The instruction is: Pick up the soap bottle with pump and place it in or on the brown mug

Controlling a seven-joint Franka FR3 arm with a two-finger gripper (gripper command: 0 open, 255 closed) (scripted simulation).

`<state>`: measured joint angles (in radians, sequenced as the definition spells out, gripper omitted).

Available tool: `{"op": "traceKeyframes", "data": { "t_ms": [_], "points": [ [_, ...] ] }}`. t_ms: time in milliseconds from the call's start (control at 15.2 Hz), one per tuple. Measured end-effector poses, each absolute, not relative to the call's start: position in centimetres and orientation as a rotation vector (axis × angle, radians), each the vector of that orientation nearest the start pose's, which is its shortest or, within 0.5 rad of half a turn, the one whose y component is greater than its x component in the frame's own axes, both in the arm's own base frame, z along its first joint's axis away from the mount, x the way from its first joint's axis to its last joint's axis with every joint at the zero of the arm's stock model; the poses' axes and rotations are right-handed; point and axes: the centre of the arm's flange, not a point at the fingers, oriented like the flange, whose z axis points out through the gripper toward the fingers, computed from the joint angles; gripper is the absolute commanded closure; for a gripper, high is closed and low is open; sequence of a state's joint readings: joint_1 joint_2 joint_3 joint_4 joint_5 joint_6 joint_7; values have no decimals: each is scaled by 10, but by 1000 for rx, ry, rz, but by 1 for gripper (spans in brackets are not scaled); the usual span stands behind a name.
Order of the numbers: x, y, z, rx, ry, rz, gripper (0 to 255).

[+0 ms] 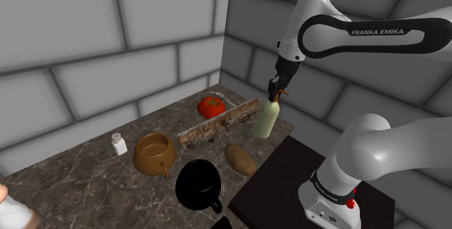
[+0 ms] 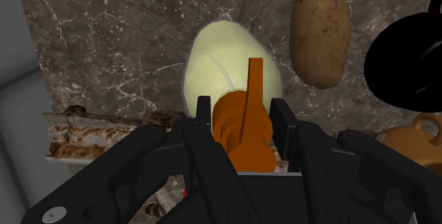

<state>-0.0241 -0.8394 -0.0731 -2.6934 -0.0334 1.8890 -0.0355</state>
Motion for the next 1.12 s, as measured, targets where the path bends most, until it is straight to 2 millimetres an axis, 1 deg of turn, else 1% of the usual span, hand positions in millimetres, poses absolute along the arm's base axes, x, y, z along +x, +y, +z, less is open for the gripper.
{"op": "traceKeyframes", "data": {
  "t_ms": [726, 858, 924, 1122],
  "points": [
    [303, -32, 532, -3120, 44, -55, 255],
    [302, -32, 540, -3120, 44, -55, 255],
    [306, -27, 544, -3120, 44, -55, 255],
    [323, 0, 553, -3121, 44, -55, 255]
  ]
}}
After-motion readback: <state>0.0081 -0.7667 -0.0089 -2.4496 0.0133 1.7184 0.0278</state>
